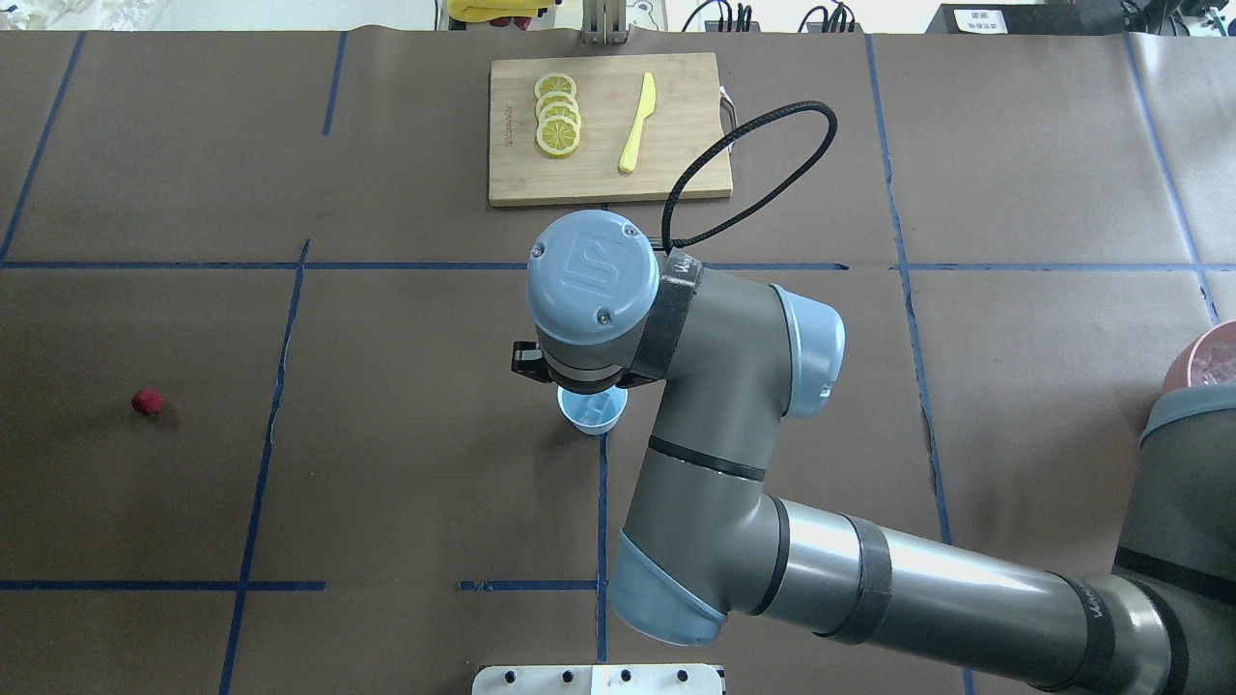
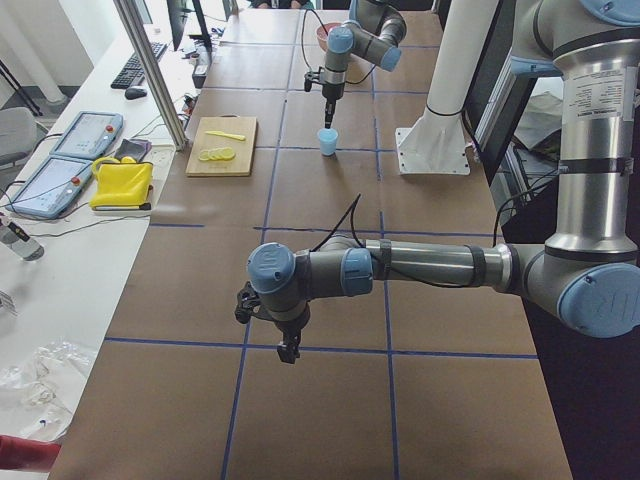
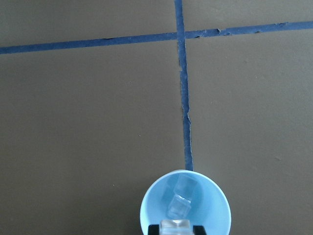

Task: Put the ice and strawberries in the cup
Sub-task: 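Open the right gripper to drop the ice cube into the cup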

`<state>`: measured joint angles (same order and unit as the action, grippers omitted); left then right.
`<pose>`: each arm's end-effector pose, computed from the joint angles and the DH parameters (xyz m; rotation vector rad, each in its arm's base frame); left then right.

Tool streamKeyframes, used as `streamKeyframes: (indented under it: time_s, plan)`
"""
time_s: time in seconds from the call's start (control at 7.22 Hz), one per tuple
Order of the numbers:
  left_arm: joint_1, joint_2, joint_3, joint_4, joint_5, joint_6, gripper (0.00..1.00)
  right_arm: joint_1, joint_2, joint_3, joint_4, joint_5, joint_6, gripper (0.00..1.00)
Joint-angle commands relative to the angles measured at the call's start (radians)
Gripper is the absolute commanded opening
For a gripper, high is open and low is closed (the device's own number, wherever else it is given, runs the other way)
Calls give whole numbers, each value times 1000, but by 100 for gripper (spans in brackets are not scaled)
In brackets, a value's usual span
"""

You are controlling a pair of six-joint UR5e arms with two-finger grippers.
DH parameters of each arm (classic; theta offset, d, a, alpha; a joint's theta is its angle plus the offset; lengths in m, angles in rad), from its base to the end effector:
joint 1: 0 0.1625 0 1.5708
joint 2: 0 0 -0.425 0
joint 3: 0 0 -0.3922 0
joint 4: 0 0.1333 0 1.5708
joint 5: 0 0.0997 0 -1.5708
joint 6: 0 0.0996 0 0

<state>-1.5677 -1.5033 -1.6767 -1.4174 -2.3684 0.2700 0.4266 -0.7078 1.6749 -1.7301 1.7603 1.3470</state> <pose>-0.0606 -0.4545 0.6520 -0.0019 0.8056 0.2124 -0.5764 -0.3878 0.1115 0.0876 -0.8206 0.1146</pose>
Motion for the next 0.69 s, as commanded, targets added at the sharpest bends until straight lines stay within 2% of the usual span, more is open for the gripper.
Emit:
streamKeyframes:
  time_s: [0.0,0.14,0.28,0.42,0.55]
  plan:
    - [0,0,0,0,0,0,100,-8,5,-17,0,-13,3,0]
    - [0,0,0,0,0,0,100,-8,5,-17,0,-13,-5,17]
    - [2,0,2,0,0,0,100,-8,-1,-12,0,-19,-9,95]
    - [3,0,2,0,0,0,100,-8,-1,-12,0,-21,-11,99]
    - [5,0,3,0,0,0,100,-8,-2,-12,0,-21,-11,99]
